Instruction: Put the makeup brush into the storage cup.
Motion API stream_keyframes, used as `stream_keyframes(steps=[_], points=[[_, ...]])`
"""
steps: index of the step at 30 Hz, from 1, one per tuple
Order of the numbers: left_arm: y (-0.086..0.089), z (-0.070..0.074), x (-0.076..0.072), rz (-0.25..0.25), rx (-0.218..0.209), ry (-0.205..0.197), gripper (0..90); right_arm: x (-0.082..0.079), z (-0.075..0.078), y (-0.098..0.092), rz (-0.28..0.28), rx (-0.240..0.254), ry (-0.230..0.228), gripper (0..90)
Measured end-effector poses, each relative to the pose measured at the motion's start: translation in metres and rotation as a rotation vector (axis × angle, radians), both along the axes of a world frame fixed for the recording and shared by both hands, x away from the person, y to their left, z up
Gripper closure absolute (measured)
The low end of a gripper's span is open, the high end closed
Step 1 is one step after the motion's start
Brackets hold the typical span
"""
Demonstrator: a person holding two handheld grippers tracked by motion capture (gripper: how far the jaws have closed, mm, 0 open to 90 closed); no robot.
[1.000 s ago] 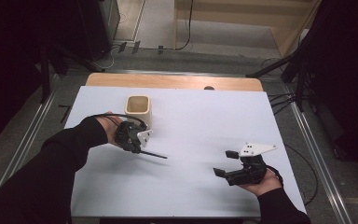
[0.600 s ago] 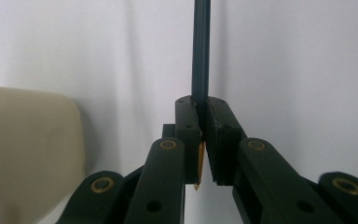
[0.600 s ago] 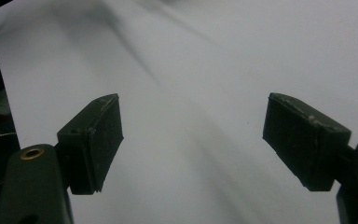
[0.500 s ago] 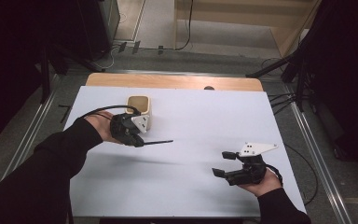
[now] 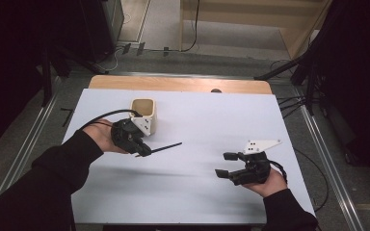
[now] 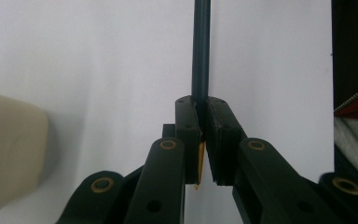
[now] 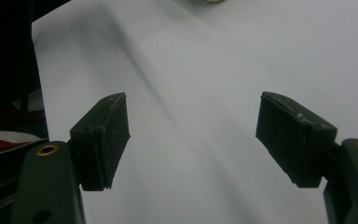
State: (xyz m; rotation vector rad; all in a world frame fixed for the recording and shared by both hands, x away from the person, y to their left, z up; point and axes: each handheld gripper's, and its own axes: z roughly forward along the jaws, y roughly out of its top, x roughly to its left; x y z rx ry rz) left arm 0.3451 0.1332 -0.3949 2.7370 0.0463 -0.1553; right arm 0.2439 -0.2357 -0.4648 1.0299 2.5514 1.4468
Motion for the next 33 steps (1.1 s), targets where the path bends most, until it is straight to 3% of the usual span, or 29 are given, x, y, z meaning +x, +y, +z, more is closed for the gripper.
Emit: stream_keyframes(steps=[9,17,24,33], points=[[-0.007,-0.003,-0.011,0.020,0.043,-0.008,84.8,0.010,0.011,0.013,0.056,-0.027,-0.038,22.6],[-0.015,-0.007,-0.017,0.079,0.097,-0.001,84.7,0.020,0.018,0.031,0.145,-0.101,-0.067,24.8],[-0.022,-0.011,-0.026,0.043,0.115,-0.044,84.7,0.027,0.025,0.050,0.208,-0.156,-0.087,25.6],[-0.032,-0.014,-0.033,0.002,0.148,-0.051,84.7,0.037,0.026,0.069,0.293,-0.192,-0.071,25.8]])
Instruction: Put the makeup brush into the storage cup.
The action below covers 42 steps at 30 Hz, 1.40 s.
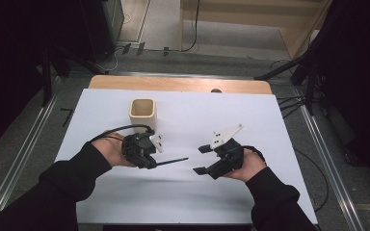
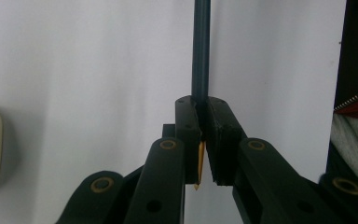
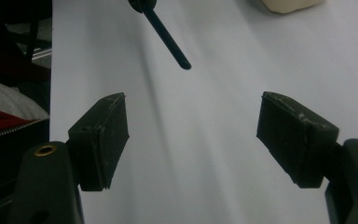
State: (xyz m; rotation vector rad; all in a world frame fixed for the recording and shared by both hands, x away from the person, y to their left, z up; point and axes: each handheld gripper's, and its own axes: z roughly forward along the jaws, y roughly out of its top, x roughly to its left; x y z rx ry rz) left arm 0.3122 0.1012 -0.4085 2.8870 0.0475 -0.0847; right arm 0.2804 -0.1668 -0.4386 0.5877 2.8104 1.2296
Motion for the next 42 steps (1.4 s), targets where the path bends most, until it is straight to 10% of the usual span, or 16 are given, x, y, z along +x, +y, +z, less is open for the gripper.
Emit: stream_keyframes(steps=[16,42], points=[[-0.017,-0.001,-0.007,-0.074,0.023,0.000,84.7,0.004,-0.004,0.021,0.071,-0.056,0.032,30.0],[-0.030,-0.007,-0.015,-0.108,0.072,-0.034,84.7,0.008,-0.020,0.058,0.146,-0.112,0.080,69.4]])
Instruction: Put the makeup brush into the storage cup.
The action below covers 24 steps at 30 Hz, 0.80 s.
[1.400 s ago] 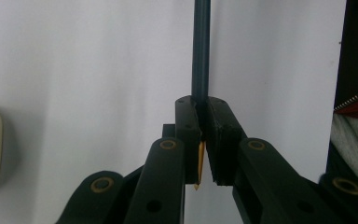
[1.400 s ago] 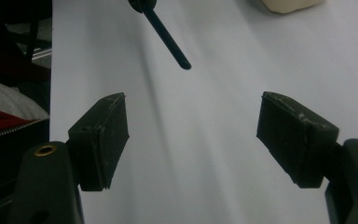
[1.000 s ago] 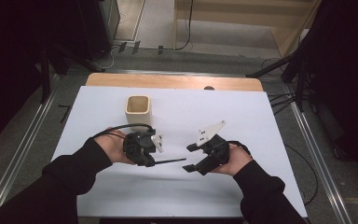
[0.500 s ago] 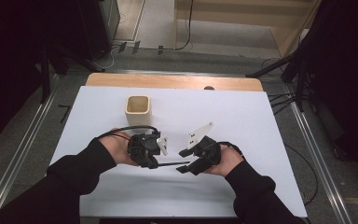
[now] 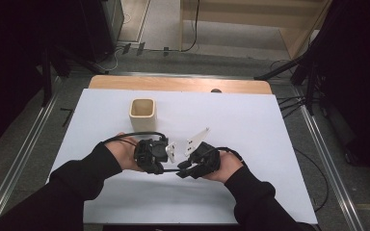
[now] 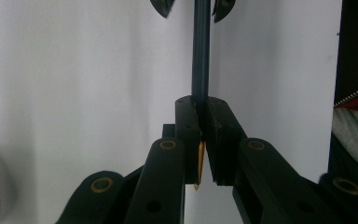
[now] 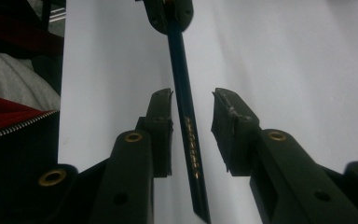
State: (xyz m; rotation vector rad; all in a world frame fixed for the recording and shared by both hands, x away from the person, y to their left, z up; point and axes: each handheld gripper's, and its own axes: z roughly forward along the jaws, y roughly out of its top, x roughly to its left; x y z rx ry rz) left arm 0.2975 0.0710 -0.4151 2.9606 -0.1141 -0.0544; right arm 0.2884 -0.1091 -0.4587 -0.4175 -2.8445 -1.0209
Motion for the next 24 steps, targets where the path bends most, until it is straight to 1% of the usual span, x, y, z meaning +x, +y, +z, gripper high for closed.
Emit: stream_keyframes(steps=[2,3,4,5,8,9,11,14,16,17,18,19,20,21,22,23,24], points=[[-0.001,0.000,0.000,-0.018,0.009,-0.006,84.7,-0.001,-0.001,0.002,-0.005,0.005,0.013,71.1],[-0.002,-0.001,-0.001,-0.019,0.007,-0.003,84.7,0.000,-0.001,0.003,0.007,0.009,0.008,72.7],[-0.002,-0.001,-0.001,-0.015,0.006,-0.009,84.7,0.000,-0.001,0.004,0.008,0.010,0.010,73.5],[-0.002,-0.002,-0.001,-0.015,0.011,-0.006,84.7,0.000,-0.002,0.004,0.015,0.009,0.010,76.6],[-0.002,-0.003,0.000,-0.008,0.009,0.000,84.7,-0.001,-0.003,0.005,0.011,0.006,0.018,81.0],[-0.002,-0.003,0.000,-0.015,0.007,-0.001,84.7,-0.001,-0.003,0.005,0.016,0.009,0.018,82.1],[-0.003,-0.003,0.000,-0.017,0.007,0.000,84.7,-0.001,-0.003,0.005,0.018,0.011,0.023,82.8],[-0.003,-0.004,0.001,-0.029,0.006,0.005,84.7,0.000,-0.004,0.005,0.036,0.014,0.032,83.8],[-0.003,-0.004,0.001,-0.028,-0.003,0.016,84.4,0.000,-0.004,0.004,0.038,0.017,0.039,84.3],[-0.002,-0.004,0.002,-0.018,-0.009,0.024,83.9,0.000,-0.004,0.003,0.041,0.020,0.039,84.4],[-0.002,-0.003,0.003,-0.015,-0.008,0.021,83.1,0.000,-0.004,0.003,0.041,0.026,0.041,84.5],[-0.001,-0.002,0.004,-0.005,-0.020,0.028,81.8,0.000,-0.004,0.002,0.039,0.028,0.040,84.5],[0.000,0.000,0.006,0.005,-0.033,0.039,78.1,0.000,-0.003,0.001,0.036,0.031,0.043,84.5],[0.001,0.001,0.008,0.020,-0.047,0.054,72.6,0.000,-0.002,0.000,0.025,0.034,0.045,84.5],[0.002,0.001,0.009,0.029,-0.053,0.058,68.5,0.000,-0.002,-0.001,0.020,0.035,0.043,84.5],[0.004,0.003,0.011,0.042,-0.067,0.060,65.0,0.000,-0.001,-0.003,0.008,0.031,0.054,84.5],[0.006,0.003,0.013,0.052,-0.082,0.067,60.3,0.000,-0.001,-0.005,-0.005,0.031,0.049,84.5]])
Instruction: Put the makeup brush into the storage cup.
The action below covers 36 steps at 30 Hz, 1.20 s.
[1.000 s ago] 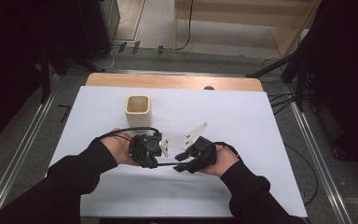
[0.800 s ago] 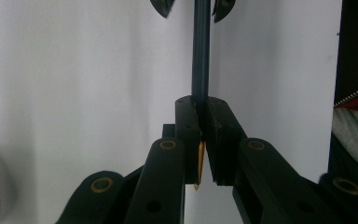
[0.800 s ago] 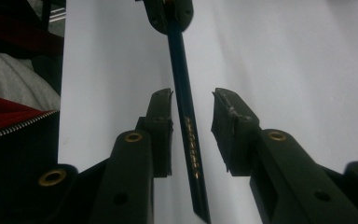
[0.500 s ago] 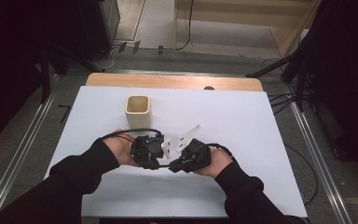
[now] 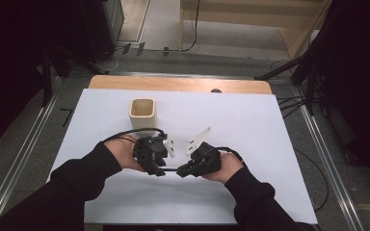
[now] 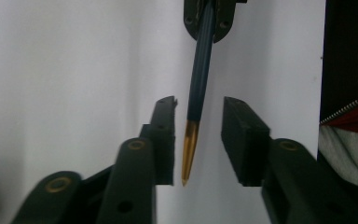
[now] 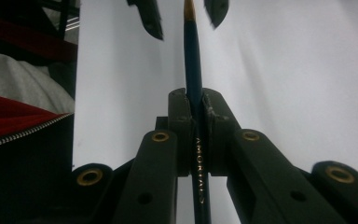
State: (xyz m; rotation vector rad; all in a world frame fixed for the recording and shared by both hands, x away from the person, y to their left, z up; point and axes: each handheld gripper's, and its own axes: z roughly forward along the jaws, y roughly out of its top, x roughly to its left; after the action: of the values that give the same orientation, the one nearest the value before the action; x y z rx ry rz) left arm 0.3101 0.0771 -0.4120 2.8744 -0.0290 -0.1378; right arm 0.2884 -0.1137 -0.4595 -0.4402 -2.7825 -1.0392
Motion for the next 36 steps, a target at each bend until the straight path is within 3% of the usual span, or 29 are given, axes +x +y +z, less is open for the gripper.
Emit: stream_keyframes(steps=[3,11,15,17,21,27,30,33,36], points=[[0.007,0.002,0.005,0.041,-0.039,0.009,53.6,-0.001,0.000,-0.005,-0.024,-0.004,0.001,84.5],[0.029,0.003,0.011,0.165,-0.170,0.030,52.9,-0.007,0.000,-0.018,-0.089,-0.018,0.006,84.5],[0.039,0.000,0.014,0.240,-0.228,0.033,42.9,-0.011,0.000,-0.025,-0.135,-0.012,-0.004,84.5],[0.044,-0.003,0.016,0.319,-0.264,0.081,41.3,-0.012,0.000,-0.028,-0.154,-0.008,-0.012,84.5],[0.051,-0.003,0.016,0.373,-0.329,0.094,38.4,-0.016,-0.002,-0.033,-0.211,-0.010,-0.007,84.5],[0.056,-0.006,0.007,0.429,-0.391,0.072,38.5,-0.022,-0.001,-0.034,-0.314,0.001,-0.020,84.4],[0.056,-0.008,0.002,0.438,-0.378,0.016,39.8,-0.026,0.001,-0.034,-0.371,0.022,-0.037,84.4],[0.057,-0.009,-0.002,0.448,-0.402,0.019,40.2,-0.030,0.002,-0.034,-0.418,0.033,-0.048,84.4],[0.060,-0.011,-0.004,0.481,-0.450,0.046,39.8,-0.036,0.003,-0.032,-0.458,0.051,-0.067,84.4]])
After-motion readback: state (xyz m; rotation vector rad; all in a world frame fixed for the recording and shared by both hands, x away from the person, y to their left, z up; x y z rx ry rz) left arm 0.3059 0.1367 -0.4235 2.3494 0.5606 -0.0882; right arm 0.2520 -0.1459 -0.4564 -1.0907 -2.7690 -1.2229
